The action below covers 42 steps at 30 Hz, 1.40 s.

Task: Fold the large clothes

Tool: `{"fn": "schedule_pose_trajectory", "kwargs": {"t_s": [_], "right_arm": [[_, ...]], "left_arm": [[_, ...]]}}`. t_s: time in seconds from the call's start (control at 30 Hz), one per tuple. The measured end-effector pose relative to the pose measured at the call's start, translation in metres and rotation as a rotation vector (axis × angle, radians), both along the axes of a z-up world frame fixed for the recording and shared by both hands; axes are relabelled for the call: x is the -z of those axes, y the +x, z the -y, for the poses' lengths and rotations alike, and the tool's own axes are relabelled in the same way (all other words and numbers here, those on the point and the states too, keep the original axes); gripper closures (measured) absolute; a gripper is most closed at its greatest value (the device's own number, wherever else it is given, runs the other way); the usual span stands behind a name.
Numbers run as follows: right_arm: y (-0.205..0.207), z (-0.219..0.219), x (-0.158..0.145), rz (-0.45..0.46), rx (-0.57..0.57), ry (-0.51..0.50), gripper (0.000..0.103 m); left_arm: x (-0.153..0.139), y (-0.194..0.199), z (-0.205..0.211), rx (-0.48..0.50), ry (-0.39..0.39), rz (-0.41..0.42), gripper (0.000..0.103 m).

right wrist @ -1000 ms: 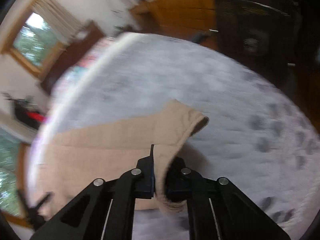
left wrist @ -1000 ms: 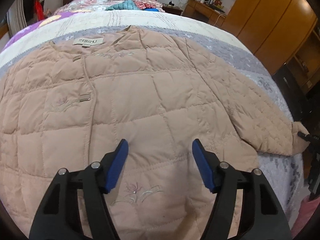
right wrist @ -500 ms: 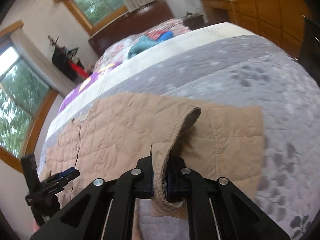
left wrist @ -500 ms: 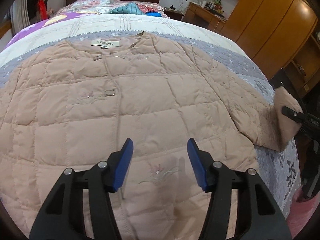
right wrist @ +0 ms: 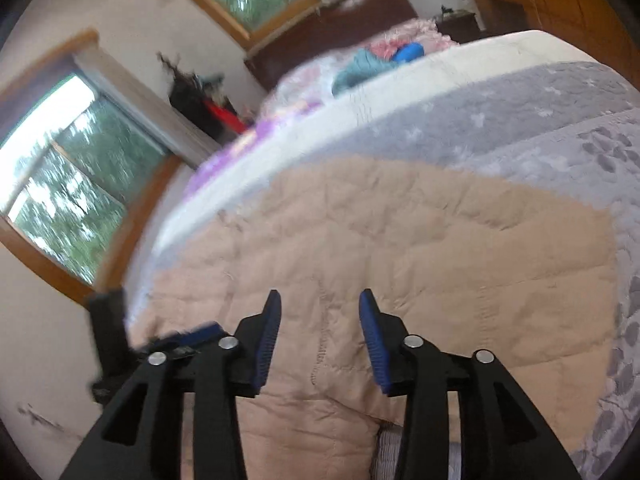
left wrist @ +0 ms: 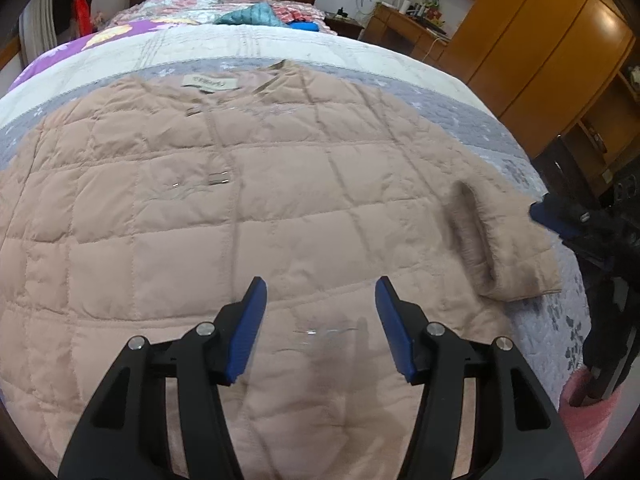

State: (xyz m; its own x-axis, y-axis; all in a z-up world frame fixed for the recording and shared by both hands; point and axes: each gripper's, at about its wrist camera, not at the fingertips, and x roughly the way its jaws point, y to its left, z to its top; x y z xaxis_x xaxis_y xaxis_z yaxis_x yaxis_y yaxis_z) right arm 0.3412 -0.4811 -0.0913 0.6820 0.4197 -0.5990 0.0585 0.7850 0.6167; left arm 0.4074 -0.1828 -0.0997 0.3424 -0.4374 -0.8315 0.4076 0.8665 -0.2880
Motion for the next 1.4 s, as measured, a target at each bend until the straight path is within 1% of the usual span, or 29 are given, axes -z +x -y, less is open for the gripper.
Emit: {"fn": "schedule_pose_trajectory", "kwargs": {"t_s": [0.03, 0.1, 0.13, 0.2, 0.23, 0.27, 0.3, 0.33, 0.37, 0.4, 0.43, 0.47, 0.5, 0.57, 0.6, 0.63, 0.67, 0.7, 0.73, 0.8, 0.83, 0.93, 1.03, 1.13, 1.17, 1.27, 1.4], "right_arm": [[-0.008, 0.012, -0.003, -0.003, 0.051, -0.022, 0.061], [-0.016, 0.029, -0.006, -0.055, 0.174, -0.127, 0.061], [-0.023, 0.043, -0.003, -0.105, 0.266, -0.209, 0.061], [-0.036, 0.073, 0.009, -0.185, 0.413, -0.291, 0.06], [-0.038, 0.081, 0.014, -0.208, 0.44, -0.292, 0.06], [-0.042, 0.091, 0.021, -0.228, 0.459, -0.27, 0.06], [-0.047, 0.103, 0.026, -0.231, 0.47, -0.224, 0.06], [-0.051, 0.108, 0.028, -0.228, 0.473, -0.202, 0.06], [-0.052, 0.11, 0.028, -0.224, 0.475, -0.191, 0.06], [-0.056, 0.111, 0.027, -0.217, 0.479, -0.191, 0.06], [-0.056, 0.112, 0.027, -0.213, 0.478, -0.192, 0.06], [-0.057, 0.112, 0.026, -0.209, 0.474, -0.19, 0.06], [-0.058, 0.111, 0.026, -0.203, 0.464, -0.182, 0.06], [-0.054, 0.112, 0.026, -0.198, 0.452, -0.178, 0.06], [-0.054, 0.111, 0.026, -0.195, 0.446, -0.179, 0.06], [-0.05, 0.111, 0.025, -0.193, 0.442, -0.178, 0.06], [-0.047, 0.11, 0.025, -0.189, 0.437, -0.176, 0.06], [-0.045, 0.109, 0.025, -0.182, 0.431, -0.169, 0.06], [-0.044, 0.107, 0.023, -0.172, 0.423, -0.156, 0.06], [-0.042, 0.104, 0.024, -0.162, 0.401, -0.134, 0.06], [-0.04, 0.103, 0.025, -0.158, 0.391, -0.124, 0.06], [-0.034, 0.094, 0.028, -0.14, 0.329, -0.063, 0.06], [-0.025, 0.081, 0.031, -0.126, 0.253, -0.015, 0.06], [-0.015, 0.06, 0.033, -0.114, 0.166, 0.014, 0.06], [-0.012, 0.054, 0.034, -0.114, 0.144, 0.018, 0.06], [-0.001, 0.031, 0.038, -0.126, 0.078, 0.005, 0.06], [0.011, 0.005, 0.046, -0.153, 0.026, -0.037, 0.06]], "left_arm": [[-0.002, -0.001, 0.004, 0.011, -0.01, -0.004, 0.045], [-0.007, -0.005, 0.021, 0.056, -0.049, -0.024, 0.042], [-0.008, -0.006, 0.027, 0.072, -0.06, -0.03, 0.041], [-0.01, -0.011, 0.051, 0.122, -0.096, -0.052, 0.039], [-0.01, -0.013, 0.065, 0.15, -0.112, -0.066, 0.039], [-0.01, -0.015, 0.075, 0.167, -0.123, -0.074, 0.038], [-0.009, -0.016, 0.088, 0.184, -0.133, -0.081, 0.037], [-0.008, -0.017, 0.096, 0.193, -0.135, -0.085, 0.037], [-0.005, -0.016, 0.112, 0.21, -0.133, -0.1, 0.036], [-0.002, -0.017, 0.12, 0.215, -0.129, -0.108, 0.036], [0.003, -0.014, 0.132, 0.214, -0.116, -0.119, 0.037], [0.007, -0.012, 0.138, 0.212, -0.107, -0.127, 0.043], [0.012, -0.01, 0.146, 0.213, -0.098, -0.144, 0.061], [0.017, -0.01, 0.152, 0.193, -0.075, -0.153, 0.085], [0.017, -0.01, 0.151, 0.189, -0.089, -0.152, 0.092], [0.015, -0.01, 0.149, 0.189, -0.104, -0.149, 0.095], [0.011, -0.01, 0.143, 0.188, -0.124, -0.137, 0.099], [0.005, -0.011, 0.136, 0.181, -0.136, -0.116, 0.1], [-0.002, -0.013, 0.129, 0.177, -0.143, -0.095, 0.1], [-0.021, -0.018, 0.109, 0.163, -0.153, -0.017, 0.1], [-0.027, -0.018, 0.099, 0.152, -0.157, 0.001, 0.101], [-0.046, -0.016, 0.064, 0.097, -0.169, 0.05, 0.101], [-0.062, -0.013, 0.027, 0.023, -0.156, 0.106, 0.101], [-0.071, -0.007, -0.013, -0.052, -0.15, 0.135, 0.101], [-0.073, -0.006, -0.02, -0.069, -0.144, 0.143, 0.101], [-0.077, -0.002, -0.051, -0.14, -0.113, 0.169, 0.101], [-0.067, 0.014, -0.092, -0.231, -0.102, 0.139, 0.101]]}}
